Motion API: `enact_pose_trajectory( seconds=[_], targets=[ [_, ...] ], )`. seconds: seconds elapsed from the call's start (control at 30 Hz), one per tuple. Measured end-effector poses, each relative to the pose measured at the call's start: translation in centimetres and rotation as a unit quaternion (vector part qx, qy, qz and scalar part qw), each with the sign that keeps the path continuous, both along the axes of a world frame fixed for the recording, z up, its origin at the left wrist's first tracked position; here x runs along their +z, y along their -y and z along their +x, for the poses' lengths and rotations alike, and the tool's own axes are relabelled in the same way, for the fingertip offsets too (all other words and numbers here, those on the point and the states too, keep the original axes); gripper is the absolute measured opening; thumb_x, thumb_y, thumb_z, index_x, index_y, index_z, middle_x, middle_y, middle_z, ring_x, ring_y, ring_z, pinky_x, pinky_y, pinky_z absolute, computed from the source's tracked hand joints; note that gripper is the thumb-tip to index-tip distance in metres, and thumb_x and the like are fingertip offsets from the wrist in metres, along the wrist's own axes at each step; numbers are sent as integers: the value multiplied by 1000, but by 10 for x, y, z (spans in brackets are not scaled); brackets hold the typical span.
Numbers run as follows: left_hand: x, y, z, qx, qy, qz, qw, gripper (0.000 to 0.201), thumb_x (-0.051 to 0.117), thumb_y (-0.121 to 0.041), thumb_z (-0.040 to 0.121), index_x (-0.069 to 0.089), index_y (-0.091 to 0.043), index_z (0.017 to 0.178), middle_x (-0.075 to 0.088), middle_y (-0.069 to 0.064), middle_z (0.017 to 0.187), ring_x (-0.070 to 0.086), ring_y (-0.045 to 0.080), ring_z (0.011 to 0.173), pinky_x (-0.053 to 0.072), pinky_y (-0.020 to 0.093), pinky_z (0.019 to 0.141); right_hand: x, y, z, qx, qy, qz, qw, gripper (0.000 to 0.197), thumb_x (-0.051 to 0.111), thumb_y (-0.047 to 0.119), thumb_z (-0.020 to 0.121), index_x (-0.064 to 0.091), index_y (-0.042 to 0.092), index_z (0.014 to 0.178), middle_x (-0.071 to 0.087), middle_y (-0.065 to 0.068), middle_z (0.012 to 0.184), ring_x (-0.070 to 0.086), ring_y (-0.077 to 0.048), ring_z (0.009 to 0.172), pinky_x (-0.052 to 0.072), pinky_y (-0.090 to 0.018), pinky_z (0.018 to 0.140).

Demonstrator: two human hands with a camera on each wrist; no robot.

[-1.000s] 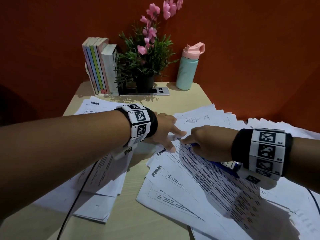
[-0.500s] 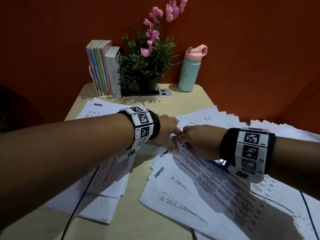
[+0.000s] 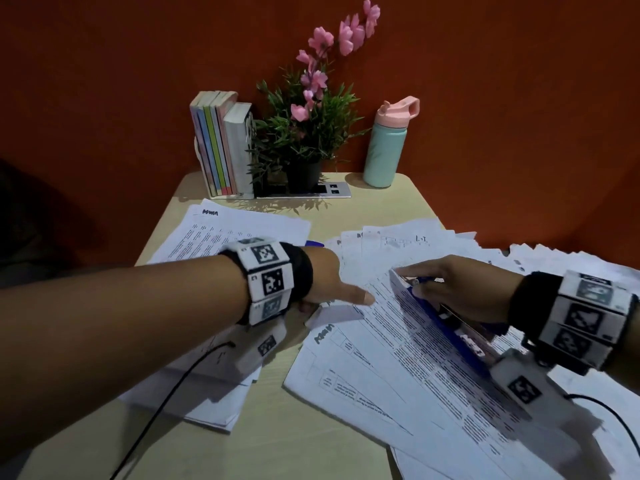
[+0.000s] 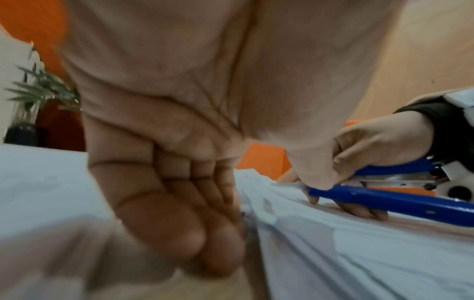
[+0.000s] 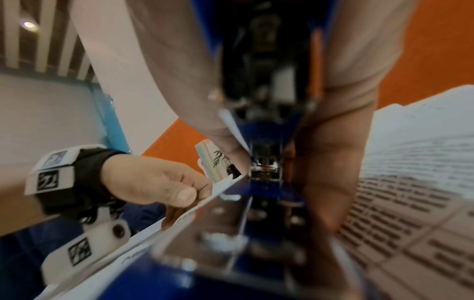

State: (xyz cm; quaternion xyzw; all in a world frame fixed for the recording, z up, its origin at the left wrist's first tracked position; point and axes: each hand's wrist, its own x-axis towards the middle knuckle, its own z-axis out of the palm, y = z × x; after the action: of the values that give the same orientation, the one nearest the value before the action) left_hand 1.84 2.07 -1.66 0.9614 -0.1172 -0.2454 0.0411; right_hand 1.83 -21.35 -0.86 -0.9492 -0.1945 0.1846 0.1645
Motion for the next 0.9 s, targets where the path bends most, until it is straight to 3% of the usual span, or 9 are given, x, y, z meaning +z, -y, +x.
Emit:
enact_pose_trajectory(
  seconds=[0.17,0.27,0.33,0.43,0.53,0.67,0.73,0.8,0.9],
  targets=[
    [-4,9,-3,12,56,-49,997,50,72,-55,80,45,-15,68,42,0,68,40,17,59,31,28,55,5,-2,-9,-39,14,31,999,38,48,30,102,51,39,139,70,2,114,66,-9,89,46,-12,71],
    [8,10,-2,26,77,-111,991,50,78,-38,80,37,-16,62,33,0,62,32,19,58,22,28,54,7,1,-14,-47,18,50,998,40,49,31,101,50,38,141,66,4,122,64,-16,104,48,-24,89],
    [16,10,2,28,89,-121,988,43,76,-32,83,42,-15,62,34,0,60,33,19,56,23,28,54,12,5,-14,-53,24,67,996,39,50,32,101,51,41,139,66,6,121,65,-15,102,49,-28,91],
    [31,6,12,10,90,-114,989,23,69,-24,90,62,-11,73,46,-1,62,39,15,54,29,26,52,21,11,-15,-49,28,83,995,38,53,33,100,52,47,136,63,12,126,63,-11,106,47,-22,89],
    [44,5,20,-32,66,-98,992,20,65,-25,94,65,-21,74,57,-3,66,47,13,57,37,24,55,25,16,-20,-23,-6,91,996,38,54,33,99,53,51,133,55,19,137,57,-2,113,41,-14,89],
    [48,15,32,-68,109,-80,988,10,62,-24,96,70,-19,95,63,-6,80,54,8,66,38,15,52,21,17,-28,14,-52,61,997,38,50,37,100,49,57,132,47,26,143,55,-5,119,46,-27,101],
    [44,20,37,-77,147,-68,984,24,61,-30,96,66,-12,111,68,4,105,61,20,90,42,22,67,16,17,-32,22,-60,32,997,37,49,40,100,47,59,132,47,25,143,58,-7,118,51,-33,99],
    [38,19,40,-55,155,-45,985,57,62,-44,94,49,-14,141,58,6,136,56,23,119,42,28,90,11,17,-33,22,-61,13,998,37,49,42,100,46,62,130,52,21,141,60,-8,116,50,-34,99],
    [32,2,44,12,89,47,995,75,59,-58,90,44,-8,144,53,9,142,51,27,128,42,36,105,7,16,-35,20,-57,10,998,37,52,39,99,49,58,131,47,22,145,52,-5,125,40,-28,107]
  ],
)
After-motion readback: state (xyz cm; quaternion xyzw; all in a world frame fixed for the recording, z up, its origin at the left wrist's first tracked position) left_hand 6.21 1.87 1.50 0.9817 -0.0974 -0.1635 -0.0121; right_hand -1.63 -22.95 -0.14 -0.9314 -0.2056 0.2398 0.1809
